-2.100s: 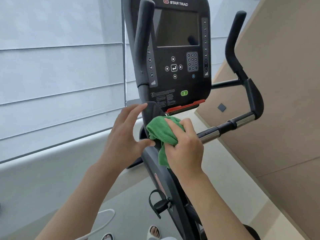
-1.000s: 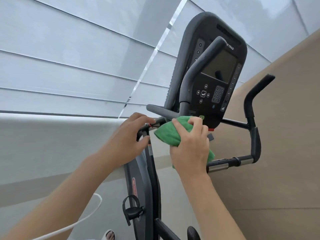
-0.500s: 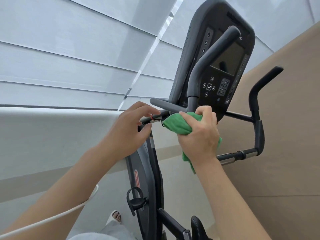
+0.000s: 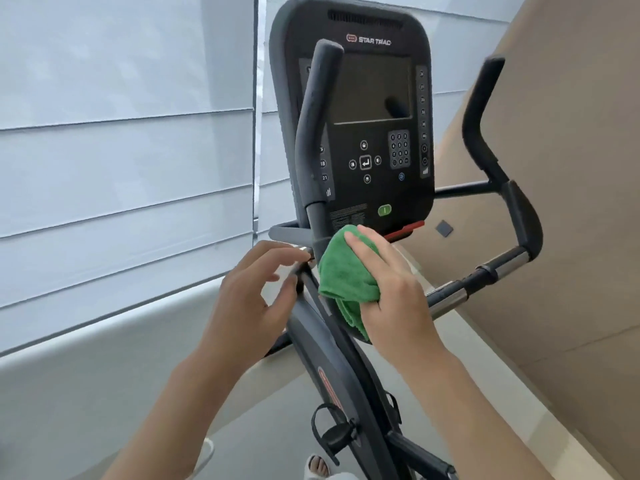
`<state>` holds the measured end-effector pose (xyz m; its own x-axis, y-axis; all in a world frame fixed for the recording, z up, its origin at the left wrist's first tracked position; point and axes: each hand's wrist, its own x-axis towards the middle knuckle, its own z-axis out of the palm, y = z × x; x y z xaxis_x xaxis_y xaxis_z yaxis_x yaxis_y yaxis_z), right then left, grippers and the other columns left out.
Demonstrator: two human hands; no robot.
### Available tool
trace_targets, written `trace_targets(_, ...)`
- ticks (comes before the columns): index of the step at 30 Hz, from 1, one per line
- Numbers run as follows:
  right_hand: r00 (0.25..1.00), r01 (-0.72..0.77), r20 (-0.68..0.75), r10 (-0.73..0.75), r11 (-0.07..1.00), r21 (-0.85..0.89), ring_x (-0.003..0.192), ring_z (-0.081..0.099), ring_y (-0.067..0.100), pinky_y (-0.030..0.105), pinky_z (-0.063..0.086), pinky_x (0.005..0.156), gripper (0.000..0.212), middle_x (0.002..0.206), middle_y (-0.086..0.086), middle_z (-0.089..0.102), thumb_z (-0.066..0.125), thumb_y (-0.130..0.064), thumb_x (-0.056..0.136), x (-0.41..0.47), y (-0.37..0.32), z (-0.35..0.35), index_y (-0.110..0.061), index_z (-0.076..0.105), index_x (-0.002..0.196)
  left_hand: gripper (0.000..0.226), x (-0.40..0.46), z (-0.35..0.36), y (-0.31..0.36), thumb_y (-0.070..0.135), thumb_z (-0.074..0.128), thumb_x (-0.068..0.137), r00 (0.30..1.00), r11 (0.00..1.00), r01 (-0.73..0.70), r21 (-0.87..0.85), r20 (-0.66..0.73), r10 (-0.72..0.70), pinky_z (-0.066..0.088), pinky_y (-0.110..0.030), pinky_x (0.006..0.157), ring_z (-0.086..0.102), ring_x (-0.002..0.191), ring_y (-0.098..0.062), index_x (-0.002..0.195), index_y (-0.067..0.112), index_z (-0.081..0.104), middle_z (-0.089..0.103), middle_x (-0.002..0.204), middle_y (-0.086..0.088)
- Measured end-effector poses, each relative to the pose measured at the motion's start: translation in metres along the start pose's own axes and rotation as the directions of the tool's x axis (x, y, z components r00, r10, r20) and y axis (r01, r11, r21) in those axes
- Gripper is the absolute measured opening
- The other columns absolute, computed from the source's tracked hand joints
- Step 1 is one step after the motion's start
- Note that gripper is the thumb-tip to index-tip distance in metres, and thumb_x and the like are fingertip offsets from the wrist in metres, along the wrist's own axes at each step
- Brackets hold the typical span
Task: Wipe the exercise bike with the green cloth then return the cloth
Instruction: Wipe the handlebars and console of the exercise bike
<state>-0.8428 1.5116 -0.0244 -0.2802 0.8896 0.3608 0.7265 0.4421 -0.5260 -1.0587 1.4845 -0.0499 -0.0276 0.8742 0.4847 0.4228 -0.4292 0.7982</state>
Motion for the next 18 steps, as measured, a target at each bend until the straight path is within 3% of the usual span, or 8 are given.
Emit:
trace_targets(3, 0.992, -0.114, 0.053, 0.116, 0.993, -0.044, 0.145, 0.042, 0.015, 0.016, 0.027, 0.123, 0.081, 0.158, -0.006, 0.044, 0.053, 0.017, 0.085, -0.003, 0.01, -0.014, -0.019, 0.046, 0.158, 0.036, 0.011, 0.001, 0.005, 0.008, 0.06, 0.096, 1.0, 0.999, 0.0, 0.035, -0.026, 0.001, 0.059, -0.037, 0.09, 0.066, 0.117, -0.021, 0.118, 0.034, 0.069, 0.067, 0.122, 0.012)
trace_targets(6, 0.973, -0.23, -0.022, 0.23, 0.973, -0.016, 0.134, 0.053, 0.016, 0.036, 0.045, 0.116, 0.062, 0.146, -0.005, 0.056, 0.052, 0.01, 0.094, 0.026, 0.02, -0.038, -0.017, 0.054, 0.151, 0.033, 0.024, 0.003, 0.011, 0.005, 0.061, 0.095, 0.999, 0.996, -0.038, 0.08, -0.035, 0.04, 0.058, -0.039, 0.088, 0.066, 0.116, -0.022, 0.118, 0.027, 0.071, 0.068, 0.119, 0.013)
trace_targets(7, 0.971, -0.238, 0.016, 0.237, 0.971, 0.02, 0.129, 0.057, 0.014, 0.037, 0.048, 0.112, 0.054, 0.14, -0.009, 0.062, 0.056, 0.001, 0.099, 0.036, 0.022, -0.045, -0.022, 0.057, 0.148, 0.033, 0.027, 0.005, 0.013, 0.004, 0.061, 0.095, 0.998, 0.995, -0.046, 0.087, -0.034, 0.049, 0.058, -0.041, 0.088, 0.066, 0.115, -0.023, 0.118, 0.025, 0.072, 0.068, 0.119, 0.012)
trace_targets(10, 0.924, -0.273, 0.31, 0.223, 0.953, 0.129, 0.108, 0.065, 0.004, 0.035, 0.053, 0.096, 0.033, 0.115, -0.021, 0.072, 0.059, -0.04, 0.104, 0.041, 0.01, -0.046, -0.044, 0.062, 0.137, 0.031, 0.034, 0.012, 0.016, 0.005, 0.061, 0.095, 0.998, 0.994, -0.057, 0.098, -0.007, 0.058, 0.058, -0.043, 0.088, 0.066, 0.116, -0.024, 0.119, 0.021, 0.072, 0.068, 0.118, 0.01)
trace_targets(12, 0.904, -0.262, 0.35, 0.246, 0.965, -0.001, 0.124, 0.057, 0.011, 0.042, 0.049, 0.104, 0.056, 0.138, -0.021, 0.061, 0.048, -0.061, 0.101, 0.025, 0.001, -0.031, -0.043, 0.043, 0.154, 0.029, 0.036, 0.018, 0.014, 0.006, 0.061, 0.096, 0.997, 0.99, -0.078, 0.118, 0.011, 0.077, 0.056, -0.043, 0.089, 0.065, 0.117, -0.023, 0.12, 0.018, 0.072, 0.068, 0.118, 0.006)
trace_targets(14, 0.925, -0.197, 0.282, 0.254, 0.956, -0.216, 0.138, 0.042, 0.018, 0.05, 0.041, 0.111, 0.084, 0.159, -0.012, 0.038, 0.028, -0.079, 0.095, 0.009, -0.013, -0.013, -0.032, 0.018, 0.164, 0.026, 0.039, 0.026, 0.011, 0.007, 0.06, 0.098, 0.995, 0.987, -0.098, 0.124, 0.012, 0.098, 0.055, -0.041, 0.094, 0.064, 0.118, -0.023, 0.12, 0.013, 0.072, 0.068, 0.118, 0.002)
trace_targets(16, 0.936, -0.187, 0.22, 0.277, 0.915, -0.358, 0.134, 0.043, 0.024, 0.051, 0.042, 0.106, 0.097, 0.157, -0.003, 0.037, 0.016, -0.085, 0.088, 0.005, -0.019, 0.001, -0.024, 0.015, 0.164, 0.025, 0.041, 0.036, 0.008, 0.006, 0.057, 0.1, 0.994, 0.987, -0.11, 0.116, 0.008, 0.11, 0.052, -0.037, 0.097, 0.064, 0.118, -0.025, 0.12, 0.01, 0.071, 0.067, 0.119, 0.0)
trace_targets(18, 0.934, -0.23, 0.179, 0.309, 0.904, -0.36, 0.113, 0.058, 0.026, 0.048, 0.048, 0.091, 0.088, 0.129, -0.002, 0.056, 0.019, -0.085, 0.086, 0.023, -0.014, 0.006, -0.025, 0.037, 0.148, 0.025, 0.043, 0.045, 0.002, 0.006, 0.055, 0.101, 0.995, 0.99, -0.102, 0.096, 0.016, 0.101, 0.051, -0.037, 0.097, 0.063, 0.118, -0.027, 0.121, 0.009, 0.07, 0.067, 0.119, -0.002)
